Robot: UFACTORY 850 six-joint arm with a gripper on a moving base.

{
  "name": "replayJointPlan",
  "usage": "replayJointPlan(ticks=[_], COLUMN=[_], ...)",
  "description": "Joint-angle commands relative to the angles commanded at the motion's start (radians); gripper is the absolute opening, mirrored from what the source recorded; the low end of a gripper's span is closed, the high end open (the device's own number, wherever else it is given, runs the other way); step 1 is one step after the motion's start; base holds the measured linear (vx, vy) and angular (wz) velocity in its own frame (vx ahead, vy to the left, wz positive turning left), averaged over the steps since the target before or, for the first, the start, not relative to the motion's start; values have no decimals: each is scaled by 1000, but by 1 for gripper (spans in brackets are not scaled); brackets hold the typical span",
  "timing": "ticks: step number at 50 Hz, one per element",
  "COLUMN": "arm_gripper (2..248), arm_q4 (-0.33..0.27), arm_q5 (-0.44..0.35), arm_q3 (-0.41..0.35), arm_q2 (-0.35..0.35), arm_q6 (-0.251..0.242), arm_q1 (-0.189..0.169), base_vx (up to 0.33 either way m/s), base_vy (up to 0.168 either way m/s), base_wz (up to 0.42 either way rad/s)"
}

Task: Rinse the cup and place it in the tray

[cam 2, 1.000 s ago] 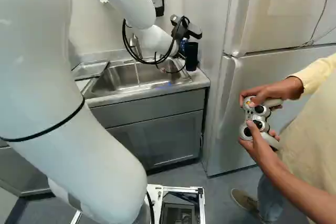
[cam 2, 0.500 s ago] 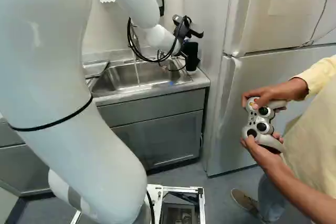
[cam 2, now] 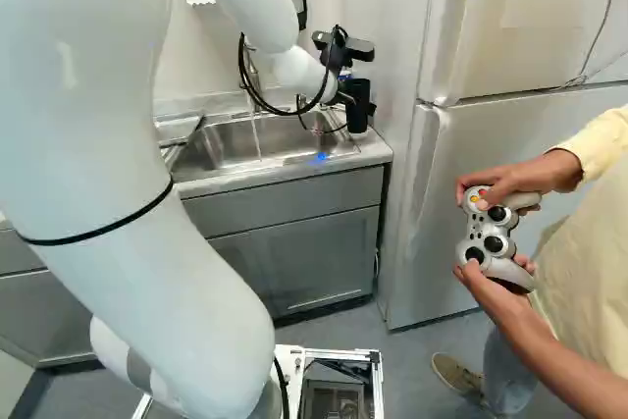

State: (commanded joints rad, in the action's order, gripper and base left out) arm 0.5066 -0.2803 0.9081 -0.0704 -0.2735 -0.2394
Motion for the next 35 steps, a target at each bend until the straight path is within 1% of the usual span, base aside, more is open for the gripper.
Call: replayJointPlan(ticks=[8,35], arm_gripper=[247,247], arm_q4=[0,0], arm_q5=[0,0], arm_q3=[0,0], arm_q2=[0,0], arm_q6=[-84,-84], arm_q1=[0,0], base_vx=[0,0], base_vy=[0,0], base_wz=[0,0])
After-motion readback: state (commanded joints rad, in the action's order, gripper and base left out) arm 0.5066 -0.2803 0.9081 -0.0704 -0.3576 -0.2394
